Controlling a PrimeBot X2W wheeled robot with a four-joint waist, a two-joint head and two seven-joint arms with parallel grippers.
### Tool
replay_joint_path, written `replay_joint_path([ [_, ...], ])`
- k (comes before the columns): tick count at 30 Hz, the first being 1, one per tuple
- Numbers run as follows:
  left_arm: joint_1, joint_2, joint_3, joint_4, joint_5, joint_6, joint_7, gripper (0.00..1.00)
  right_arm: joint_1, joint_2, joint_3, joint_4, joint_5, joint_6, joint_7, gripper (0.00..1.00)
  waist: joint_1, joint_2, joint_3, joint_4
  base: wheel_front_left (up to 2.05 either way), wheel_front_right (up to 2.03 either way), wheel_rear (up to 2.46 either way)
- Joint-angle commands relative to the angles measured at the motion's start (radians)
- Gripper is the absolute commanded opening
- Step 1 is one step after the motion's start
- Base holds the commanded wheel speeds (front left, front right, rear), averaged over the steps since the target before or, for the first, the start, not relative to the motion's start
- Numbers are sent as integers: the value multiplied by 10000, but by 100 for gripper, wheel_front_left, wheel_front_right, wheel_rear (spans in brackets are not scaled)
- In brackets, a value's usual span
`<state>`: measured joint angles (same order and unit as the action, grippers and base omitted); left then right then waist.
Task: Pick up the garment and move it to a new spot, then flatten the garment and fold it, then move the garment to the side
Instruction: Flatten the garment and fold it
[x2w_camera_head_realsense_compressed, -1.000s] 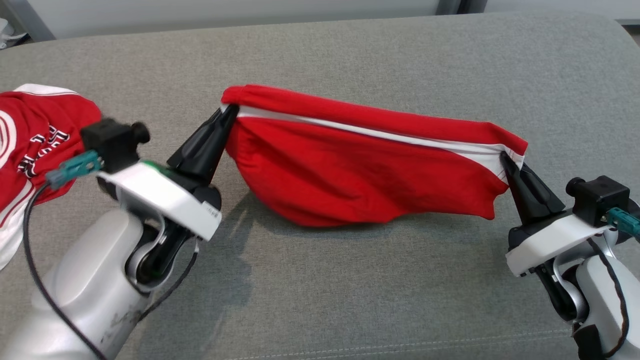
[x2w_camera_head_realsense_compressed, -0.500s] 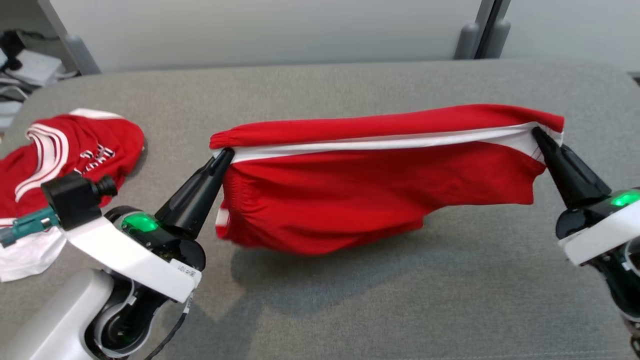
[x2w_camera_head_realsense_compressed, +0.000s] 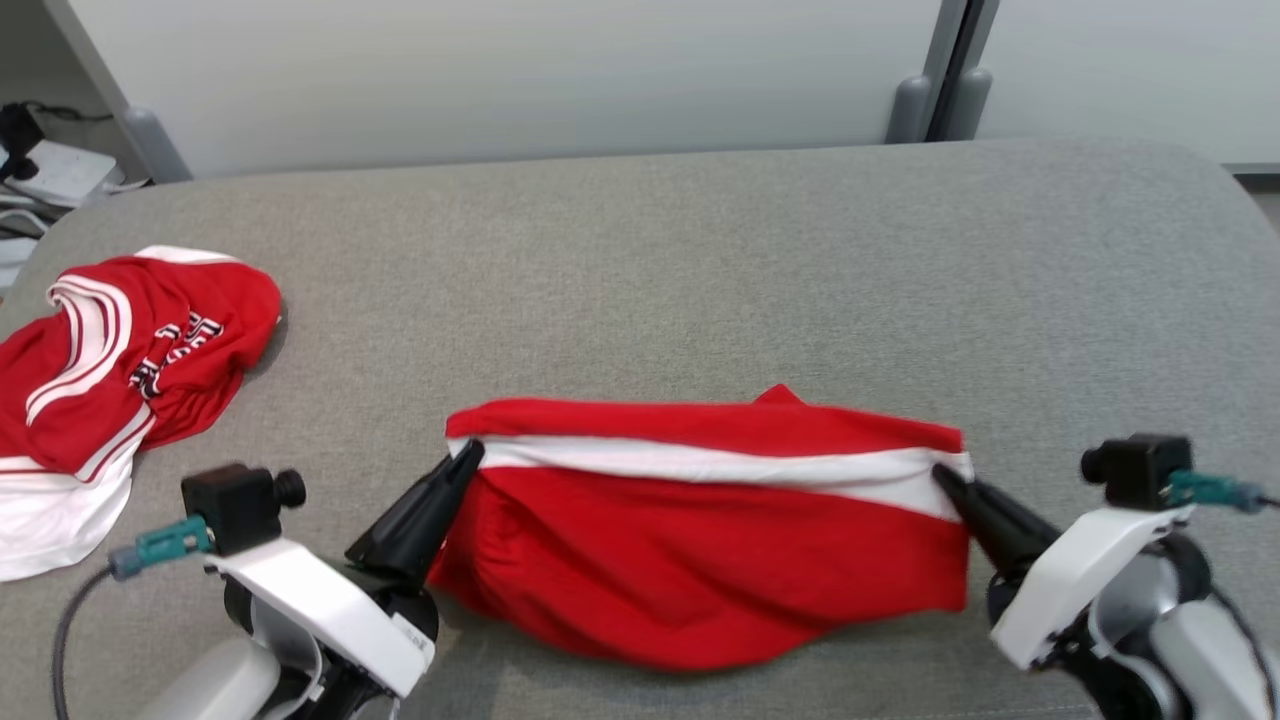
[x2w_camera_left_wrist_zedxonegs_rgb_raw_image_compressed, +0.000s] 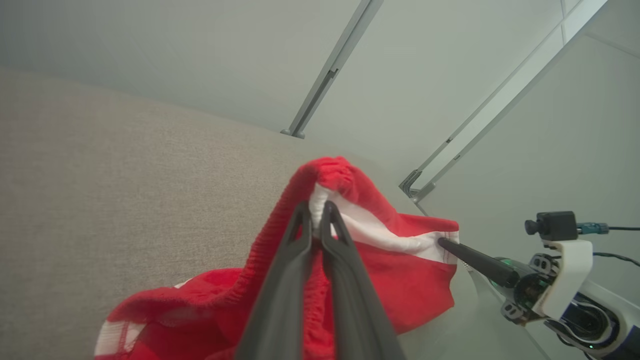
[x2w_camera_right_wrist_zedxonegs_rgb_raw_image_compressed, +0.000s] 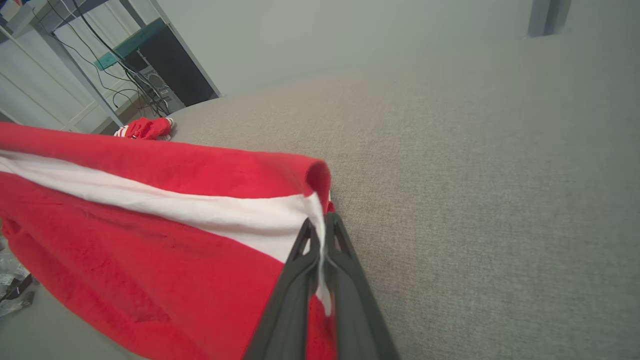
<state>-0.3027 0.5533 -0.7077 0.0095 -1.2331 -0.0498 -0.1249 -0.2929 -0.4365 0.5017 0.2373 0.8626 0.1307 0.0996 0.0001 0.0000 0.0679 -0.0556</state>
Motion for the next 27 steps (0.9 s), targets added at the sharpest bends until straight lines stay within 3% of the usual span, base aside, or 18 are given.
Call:
replay_joint_path([
  [1,-248,158,357,196,198,-172,-310,0,-42,101,223,254,-54,0,-433,47,0,0,179,114,0,0,0],
  [2,-220,41,278,453,278,-240,-429,0,-71,247,381,563,-62,0,-605,47,0,0,231,163,0,0,0],
  [3,-204,-82,212,676,325,-302,-524,0,-114,359,504,855,-77,0,-801,84,0,0,270,211,0,0,0],
  [4,-208,-183,150,872,371,-363,-593,0,-164,445,613,1110,-99,0,-1004,100,0,0,301,254,0,0,0],
  [15,-399,-710,139,1640,559,-703,-1105,0,-519,665,1116,2554,231,0,-2487,100,0,0,675,496,0,0,0],
  [22,-351,-723,280,1722,589,-756,-1226,0,-966,1355,1593,3823,168,0,-2882,95,0,0,736,514,0,0,0],
  [24,-364,-727,296,1709,602,-764,-1240,0,-1076,1493,1738,4086,198,0,-2977,82,0,0,731,549,0,0,0],
  [27,-380,-727,315,1713,623,-772,-1257,0,-1219,1622,1970,4433,250,0,-3095,49,0,0,713,589,0,0,0],
])
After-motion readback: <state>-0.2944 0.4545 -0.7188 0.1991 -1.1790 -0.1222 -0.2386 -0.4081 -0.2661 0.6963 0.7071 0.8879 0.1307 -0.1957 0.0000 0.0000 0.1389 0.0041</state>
